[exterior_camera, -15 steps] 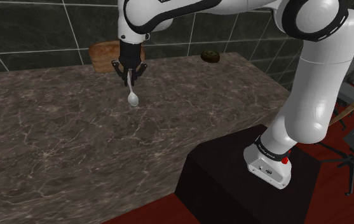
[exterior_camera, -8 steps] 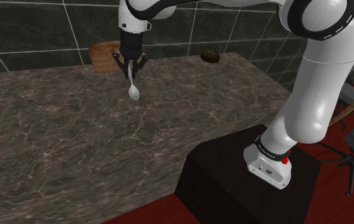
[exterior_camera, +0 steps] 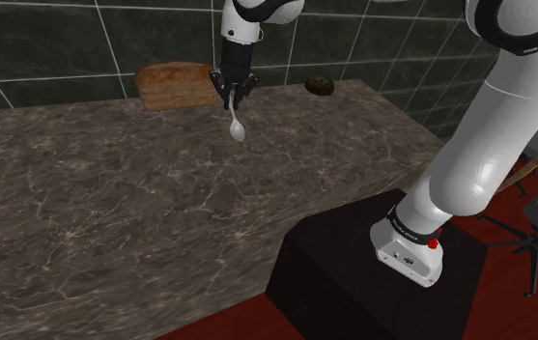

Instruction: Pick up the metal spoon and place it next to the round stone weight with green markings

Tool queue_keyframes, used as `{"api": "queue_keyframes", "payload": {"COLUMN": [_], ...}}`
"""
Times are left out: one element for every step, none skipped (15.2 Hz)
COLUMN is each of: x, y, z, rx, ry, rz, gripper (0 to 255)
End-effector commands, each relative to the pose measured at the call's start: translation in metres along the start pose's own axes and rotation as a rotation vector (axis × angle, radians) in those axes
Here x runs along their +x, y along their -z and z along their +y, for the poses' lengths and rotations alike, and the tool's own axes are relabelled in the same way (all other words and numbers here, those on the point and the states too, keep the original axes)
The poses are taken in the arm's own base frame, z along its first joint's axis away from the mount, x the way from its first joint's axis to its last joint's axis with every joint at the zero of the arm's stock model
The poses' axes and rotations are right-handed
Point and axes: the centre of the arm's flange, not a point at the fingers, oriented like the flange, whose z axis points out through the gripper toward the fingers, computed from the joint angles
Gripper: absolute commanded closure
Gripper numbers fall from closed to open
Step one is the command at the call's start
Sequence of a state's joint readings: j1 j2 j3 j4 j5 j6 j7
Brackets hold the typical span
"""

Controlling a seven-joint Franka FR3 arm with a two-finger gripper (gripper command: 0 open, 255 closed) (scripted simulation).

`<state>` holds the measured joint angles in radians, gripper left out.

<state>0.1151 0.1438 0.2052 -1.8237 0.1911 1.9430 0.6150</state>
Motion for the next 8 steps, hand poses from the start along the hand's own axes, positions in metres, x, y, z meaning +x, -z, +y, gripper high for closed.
{"api": "queue_keyframes", "payload": {"x": [0.004,0.006,0.008,0.010,0.012,0.014,0.016,0.018], "y": [0.003,0.005,0.007,0.009,0.012,0.014,0.016,0.019], "z": [0.026,0.039,0.051,0.064,0.077,0.090,0.103,0.116], "rx": [0.001,0.001,0.001,0.001,0.001,0.001,0.001,0.001], "ry": [0.001,0.001,0.001,0.001,0.001,0.001,0.001,0.001], "rz": [0.000,0.000,0.000,0.000,0.000,0.000,0.000,0.000], "gripper": [255,255,255,255,255,255,255,255]}}
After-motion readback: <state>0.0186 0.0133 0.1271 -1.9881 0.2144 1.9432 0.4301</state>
